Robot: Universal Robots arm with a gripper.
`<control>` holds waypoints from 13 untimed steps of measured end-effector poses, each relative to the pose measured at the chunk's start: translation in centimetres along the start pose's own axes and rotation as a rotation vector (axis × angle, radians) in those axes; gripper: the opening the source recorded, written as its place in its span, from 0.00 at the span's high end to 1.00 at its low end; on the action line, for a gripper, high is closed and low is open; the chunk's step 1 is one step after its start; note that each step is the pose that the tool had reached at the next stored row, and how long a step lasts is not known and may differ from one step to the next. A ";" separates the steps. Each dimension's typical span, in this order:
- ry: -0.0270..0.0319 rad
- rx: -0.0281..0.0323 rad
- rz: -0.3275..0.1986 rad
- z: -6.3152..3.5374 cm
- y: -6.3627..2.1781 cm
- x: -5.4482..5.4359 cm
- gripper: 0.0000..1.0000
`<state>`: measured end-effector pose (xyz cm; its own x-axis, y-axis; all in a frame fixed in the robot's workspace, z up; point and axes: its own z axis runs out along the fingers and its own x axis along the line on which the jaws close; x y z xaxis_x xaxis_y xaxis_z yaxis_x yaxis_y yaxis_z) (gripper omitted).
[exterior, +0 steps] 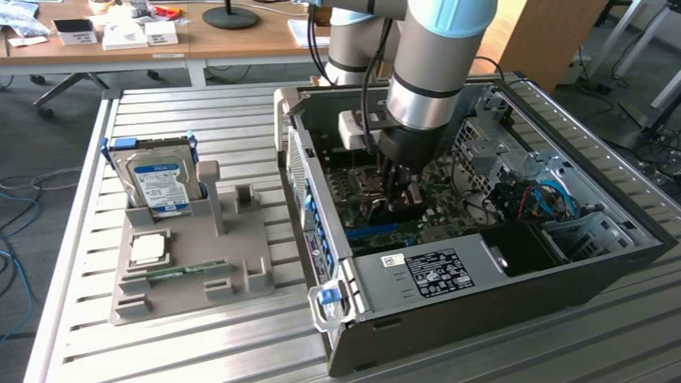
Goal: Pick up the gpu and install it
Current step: 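Insert the gpu into the slot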
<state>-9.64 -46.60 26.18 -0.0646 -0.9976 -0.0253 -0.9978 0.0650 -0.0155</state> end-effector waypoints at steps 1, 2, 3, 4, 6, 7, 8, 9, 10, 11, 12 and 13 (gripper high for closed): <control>-0.0001 0.0000 0.000 0.01 0.02 0.0 0.73; 0.0000 0.0000 0.000 0.01 0.02 0.0 0.73; 0.0000 0.0000 0.000 0.01 0.03 0.0 0.73; 0.0001 -0.0001 0.000 0.01 0.03 0.0 0.73; -0.0003 0.0001 0.000 0.12 0.03 0.0 0.73; -0.0002 0.0001 0.000 0.18 0.03 0.0 0.73; 0.0000 0.0000 0.000 0.24 0.03 0.0 0.73; 0.0000 0.0000 0.000 0.29 0.03 0.0 0.73; 0.0002 -0.0001 0.000 0.29 0.03 0.0 0.73; 0.0002 -0.0001 0.000 0.43 0.04 0.0 0.73; 0.0000 0.0000 0.000 0.44 0.03 0.0 0.73; 0.0001 0.0000 0.000 0.45 0.03 0.0 0.73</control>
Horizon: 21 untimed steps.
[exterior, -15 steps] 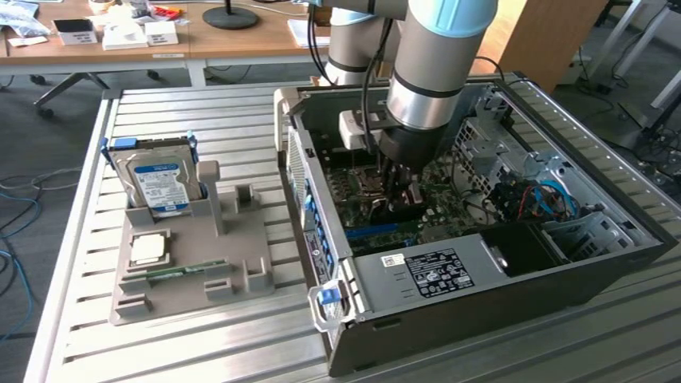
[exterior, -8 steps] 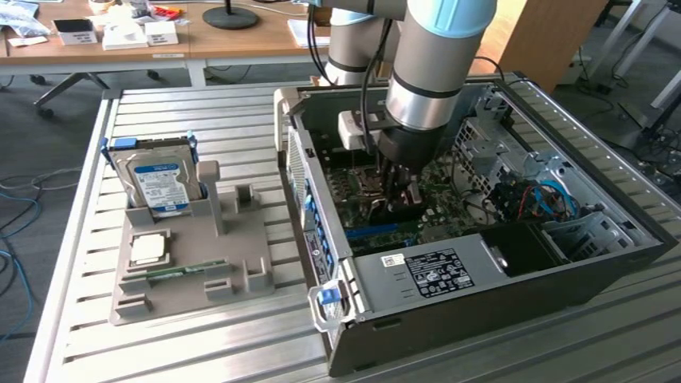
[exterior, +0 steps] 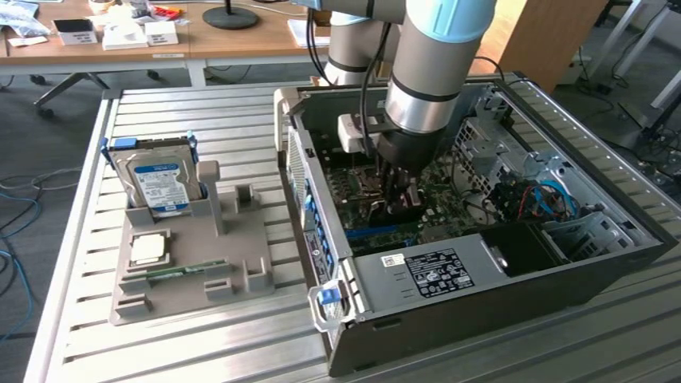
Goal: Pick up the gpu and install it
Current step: 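Insert the gpu into the slot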
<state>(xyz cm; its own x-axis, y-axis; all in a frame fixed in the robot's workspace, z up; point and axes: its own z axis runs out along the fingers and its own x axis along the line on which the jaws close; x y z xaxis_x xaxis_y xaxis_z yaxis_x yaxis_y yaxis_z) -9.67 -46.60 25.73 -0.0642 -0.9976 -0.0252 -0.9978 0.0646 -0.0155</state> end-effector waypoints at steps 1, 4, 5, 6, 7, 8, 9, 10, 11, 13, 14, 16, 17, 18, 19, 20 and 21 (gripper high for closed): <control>-0.0007 0.0003 0.000 0.10 0.00 0.0 0.73; 0.0000 0.0000 0.000 0.24 0.00 0.0 0.73; 0.0000 0.0000 0.000 0.24 0.01 0.0 0.73; 0.0001 0.0000 0.000 0.24 0.00 0.0 0.73; 0.0001 -0.0001 0.000 0.24 0.01 0.0 0.73; 0.0000 0.0000 0.000 0.24 0.00 0.0 0.73; 0.0000 0.0000 0.000 0.24 0.00 0.0 0.73; 0.0000 -0.0001 0.000 0.25 -0.01 0.0 0.73; -0.0002 -0.0011 0.000 0.26 -0.04 0.0 0.73; 0.0000 -0.0035 0.000 0.25 -0.12 0.0 0.73; 0.0001 -0.0037 0.000 0.25 -0.12 0.0 0.73; 0.0002 -0.0038 0.000 0.24 -0.12 0.0 0.73; 0.0002 -0.0037 0.000 0.25 -0.13 0.0 0.73; 0.0002 -0.0038 0.000 0.25 -0.12 0.0 0.73; 0.0002 -0.0038 0.000 0.25 -0.10 0.0 0.73; 0.0001 -0.0037 0.000 0.25 -0.09 0.0 0.73; 0.0001 -0.0037 0.000 0.25 -0.08 0.0 0.73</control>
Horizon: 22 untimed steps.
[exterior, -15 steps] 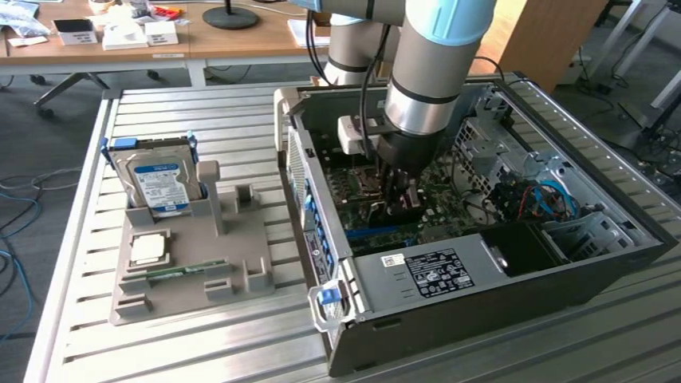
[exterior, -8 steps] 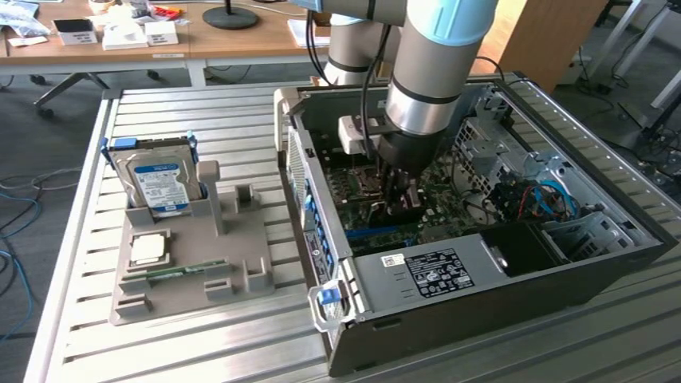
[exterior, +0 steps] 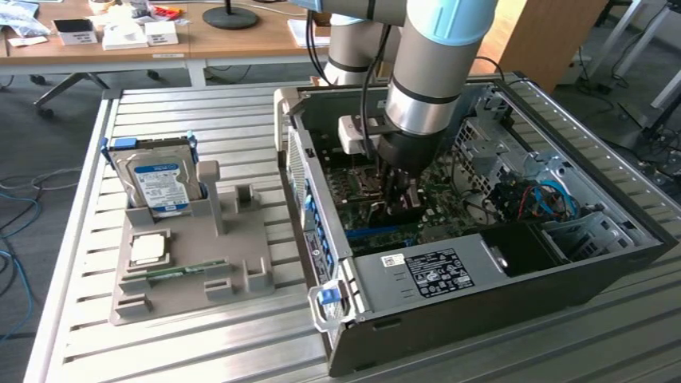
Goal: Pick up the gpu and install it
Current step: 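Insert the gpu into the slot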
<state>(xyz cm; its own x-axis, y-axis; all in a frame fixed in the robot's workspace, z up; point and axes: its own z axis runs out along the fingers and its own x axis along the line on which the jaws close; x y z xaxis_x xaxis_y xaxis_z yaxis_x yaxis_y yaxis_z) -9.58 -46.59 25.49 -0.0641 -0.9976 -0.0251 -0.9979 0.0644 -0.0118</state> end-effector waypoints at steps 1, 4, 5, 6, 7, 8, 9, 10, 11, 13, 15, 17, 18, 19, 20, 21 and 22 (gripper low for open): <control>-0.0001 0.0000 0.000 0.00 0.01 0.0 0.73; 0.0000 0.0000 0.000 0.00 0.02 0.0 0.73; 0.0000 0.0000 0.000 0.00 0.02 0.0 0.73; 0.0000 0.0000 0.000 0.01 0.02 0.0 0.73; 0.0001 0.0000 0.000 0.03 0.02 0.0 0.73; 0.0001 0.0000 0.000 0.04 0.02 0.0 0.73; 0.0002 -0.0002 -0.002 0.04 0.02 0.0 0.73; 0.0001 -0.0002 -0.003 0.04 0.02 0.0 0.73; 0.0000 -0.0001 -0.003 0.05 0.02 0.0 0.73; 0.0000 -0.0001 -0.003 0.05 0.02 0.0 0.73; -0.0004 0.0001 -0.003 0.07 0.02 0.0 0.73; 0.0000 -0.0001 -0.003 0.05 0.02 -0.1 0.73; -0.0001 -0.0001 -0.003 0.06 0.02 -0.1 0.73; -0.0005 -0.0001 -0.003 0.06 0.02 -0.1 0.73; -0.0011 -0.0002 -0.003 0.07 0.03 -0.1 0.73; -0.0018 -0.0002 -0.003 0.11 0.03 -0.1 0.73; -0.0022 -0.0001 -0.003 0.18 0.04 -0.1 0.73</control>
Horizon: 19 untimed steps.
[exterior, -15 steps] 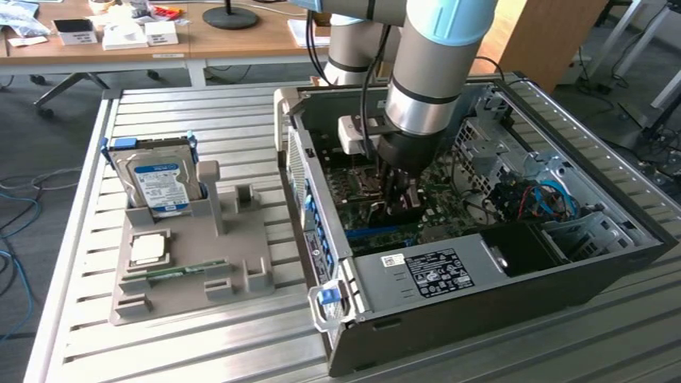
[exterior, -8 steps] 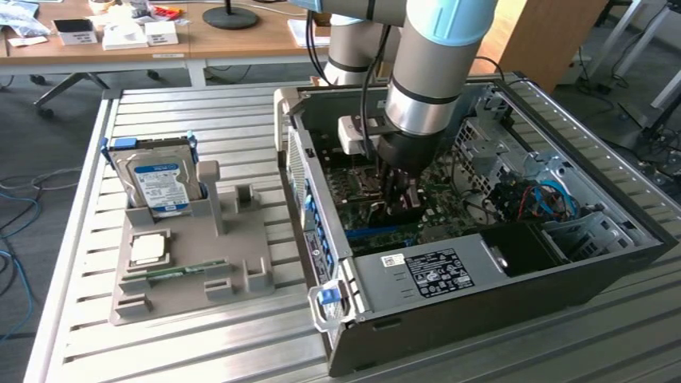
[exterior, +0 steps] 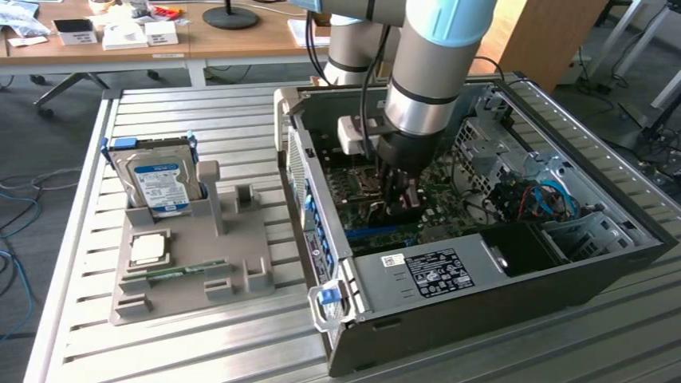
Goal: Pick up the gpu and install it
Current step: 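Insert the gpu into the slot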
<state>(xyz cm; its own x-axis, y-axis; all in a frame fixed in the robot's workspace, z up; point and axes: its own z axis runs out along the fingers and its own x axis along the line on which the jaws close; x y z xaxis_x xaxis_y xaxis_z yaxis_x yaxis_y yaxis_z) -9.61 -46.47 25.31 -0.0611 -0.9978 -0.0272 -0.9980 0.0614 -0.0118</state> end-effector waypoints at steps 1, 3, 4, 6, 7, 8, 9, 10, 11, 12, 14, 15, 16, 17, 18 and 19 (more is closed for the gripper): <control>0.0001 0.0000 0.000 0.06 0.01 0.0 0.73; 0.0002 -0.0001 0.000 0.18 0.03 0.0 0.73; 0.0001 -0.0001 0.000 0.25 0.03 0.0 0.73; 0.0002 -0.0001 0.000 0.36 0.05 0.0 0.73; 0.0003 -0.0003 0.000 0.37 0.05 0.0 0.73; 0.0002 -0.0003 0.000 0.36 0.05 0.0 0.73; -0.0008 -0.0004 0.000 0.37 0.05 0.0 0.73; -0.0026 -0.0003 0.000 0.39 0.06 0.0 0.73; -0.0045 -0.0005 0.000 0.39 0.06 0.0 0.73; -0.0051 -0.0004 0.000 0.39 0.06 0.0 0.73; -0.0051 -0.0004 0.000 0.39 0.05 0.0 0.73; -0.0051 -0.0004 0.000 0.40 0.05 0.0 0.73; -0.0052 -0.0004 0.000 0.41 0.05 0.0 0.73; -0.0052 -0.0004 0.000 0.43 0.05 0.0 0.73; -0.0051 -0.0004 0.000 0.45 0.05 0.1 0.73; -0.0050 -0.0005 0.000 0.48 0.05 0.1 0.73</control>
<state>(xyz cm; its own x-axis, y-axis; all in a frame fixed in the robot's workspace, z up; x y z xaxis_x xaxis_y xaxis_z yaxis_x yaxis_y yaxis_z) -9.66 -46.53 24.83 -0.0608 -0.9976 -0.0322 -0.9981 0.0612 -0.0113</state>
